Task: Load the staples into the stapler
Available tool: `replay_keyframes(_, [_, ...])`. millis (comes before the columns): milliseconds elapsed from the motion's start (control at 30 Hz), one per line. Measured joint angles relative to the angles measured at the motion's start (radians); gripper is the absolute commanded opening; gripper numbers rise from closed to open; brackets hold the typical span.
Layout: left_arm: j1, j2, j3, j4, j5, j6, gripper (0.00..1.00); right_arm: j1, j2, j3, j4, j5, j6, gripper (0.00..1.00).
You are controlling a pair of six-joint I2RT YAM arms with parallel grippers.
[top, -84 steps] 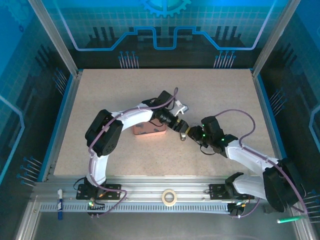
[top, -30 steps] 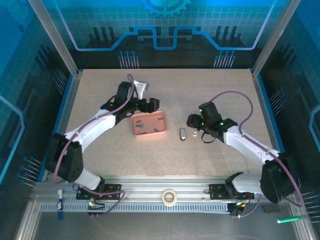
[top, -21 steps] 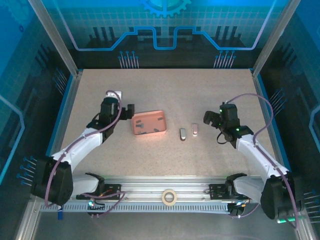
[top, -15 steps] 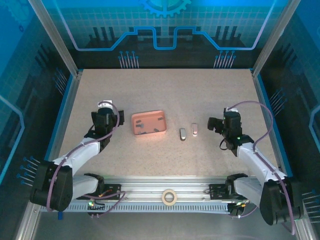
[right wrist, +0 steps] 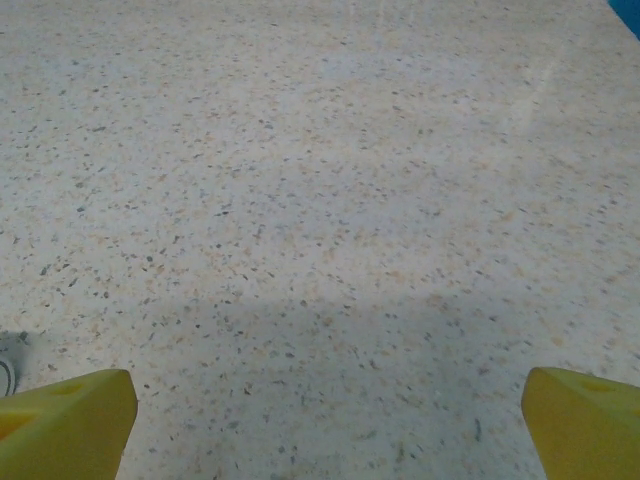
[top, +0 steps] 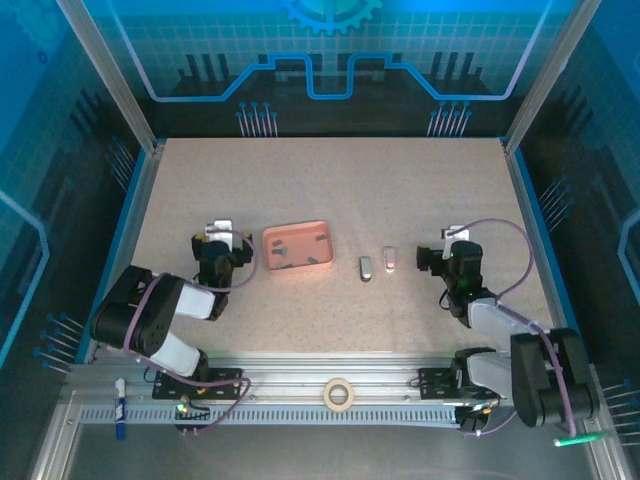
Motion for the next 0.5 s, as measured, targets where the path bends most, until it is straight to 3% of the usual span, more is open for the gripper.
replay_keyframes(233, [0.073,0.007,0.033,0.052,0.055,-0.024,0.99,-0.005,0.307,0.032,0.376,-0.109,-0.060,1.00])
replay_keyframes(500, [0.147,0.008,0.108,-0.046,0.147,-0.084,0.99,-0.012,0.359,0.137,0.359,-0.156,-0.072,1.00])
